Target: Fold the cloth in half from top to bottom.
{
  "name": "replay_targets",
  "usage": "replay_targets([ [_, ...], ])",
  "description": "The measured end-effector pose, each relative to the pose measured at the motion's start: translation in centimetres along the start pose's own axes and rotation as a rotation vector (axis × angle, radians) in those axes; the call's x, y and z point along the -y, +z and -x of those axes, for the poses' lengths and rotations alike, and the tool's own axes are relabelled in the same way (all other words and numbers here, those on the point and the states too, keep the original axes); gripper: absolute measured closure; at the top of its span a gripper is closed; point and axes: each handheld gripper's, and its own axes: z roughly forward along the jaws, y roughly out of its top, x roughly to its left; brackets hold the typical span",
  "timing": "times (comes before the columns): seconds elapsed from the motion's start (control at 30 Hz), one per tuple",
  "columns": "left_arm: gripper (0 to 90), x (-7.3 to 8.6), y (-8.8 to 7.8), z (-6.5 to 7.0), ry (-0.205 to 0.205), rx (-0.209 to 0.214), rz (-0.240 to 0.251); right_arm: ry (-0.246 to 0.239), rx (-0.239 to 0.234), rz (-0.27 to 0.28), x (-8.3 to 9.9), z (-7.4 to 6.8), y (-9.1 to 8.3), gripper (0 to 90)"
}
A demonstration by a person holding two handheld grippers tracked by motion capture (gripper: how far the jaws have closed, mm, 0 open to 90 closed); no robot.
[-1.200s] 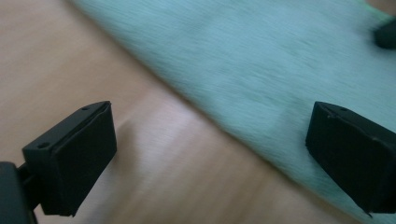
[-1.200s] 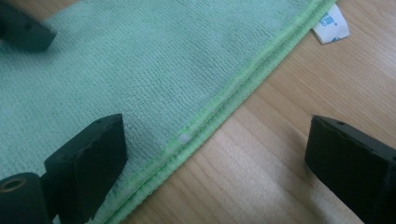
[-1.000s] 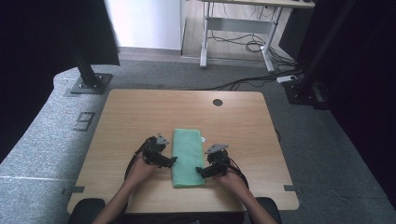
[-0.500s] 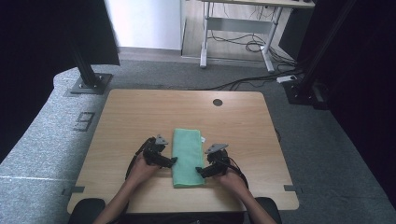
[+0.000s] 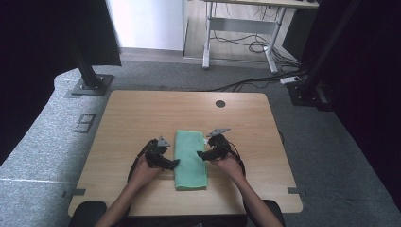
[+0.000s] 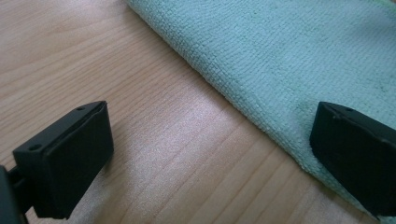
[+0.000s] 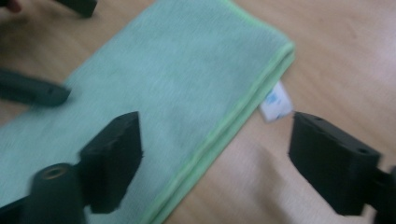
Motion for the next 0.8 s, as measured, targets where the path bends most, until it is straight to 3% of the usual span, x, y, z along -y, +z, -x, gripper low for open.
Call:
replay_targets([
  [0.1,0.0,0.0,0.0,0.0,-0.001,0.000,-0.001,-0.001,0.020,0.004,-1.2,0.5,0.4,31.4],
  [0.4,0.0,0.0,0.0,0.0,-0.004,0.000,0.002,0.004,0.056,-0.011,-4.4,2.6,2.4,49.4],
  [0.8,0.0,0.0,0.0,0.1,-0.006,-0.002,0.002,0.014,0.064,-0.055,-5.0,4.3,5.6,52.4],
])
